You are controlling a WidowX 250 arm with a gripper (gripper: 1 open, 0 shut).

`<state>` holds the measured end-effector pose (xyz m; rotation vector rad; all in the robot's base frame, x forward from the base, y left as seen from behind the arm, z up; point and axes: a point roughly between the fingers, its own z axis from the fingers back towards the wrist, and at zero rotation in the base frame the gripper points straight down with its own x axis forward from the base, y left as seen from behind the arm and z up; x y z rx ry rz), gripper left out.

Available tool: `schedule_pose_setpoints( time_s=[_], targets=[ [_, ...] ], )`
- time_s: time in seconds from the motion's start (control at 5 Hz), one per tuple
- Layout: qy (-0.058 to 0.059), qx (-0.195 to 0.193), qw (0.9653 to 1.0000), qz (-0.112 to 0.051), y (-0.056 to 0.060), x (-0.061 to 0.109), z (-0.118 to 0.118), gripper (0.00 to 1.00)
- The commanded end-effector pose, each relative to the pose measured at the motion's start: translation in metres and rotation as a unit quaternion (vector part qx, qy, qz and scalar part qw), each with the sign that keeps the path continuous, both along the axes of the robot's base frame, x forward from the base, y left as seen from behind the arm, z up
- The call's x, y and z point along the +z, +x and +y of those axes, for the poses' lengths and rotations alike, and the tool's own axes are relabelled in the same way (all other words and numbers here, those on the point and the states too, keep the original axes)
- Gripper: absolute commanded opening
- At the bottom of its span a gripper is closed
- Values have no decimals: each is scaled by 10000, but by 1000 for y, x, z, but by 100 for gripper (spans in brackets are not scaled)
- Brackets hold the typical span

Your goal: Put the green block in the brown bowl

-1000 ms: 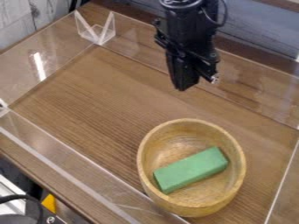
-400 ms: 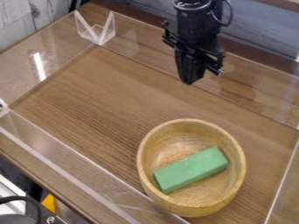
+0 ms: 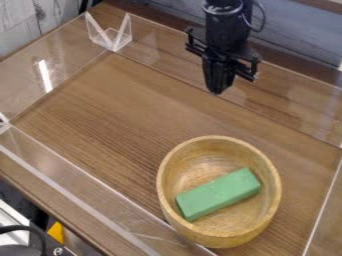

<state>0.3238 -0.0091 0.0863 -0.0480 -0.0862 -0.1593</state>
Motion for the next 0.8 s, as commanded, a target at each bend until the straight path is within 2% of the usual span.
schedule_pose_setpoints(
  time_s=[0.0,0.4,0.6],
  targets=[
    [48,336,9991,-251,17,6,5,0],
    [107,-75,9998,-148,27,-7,16,0],
    [120,18,9999,-100,29,-15,14,0]
  ],
)
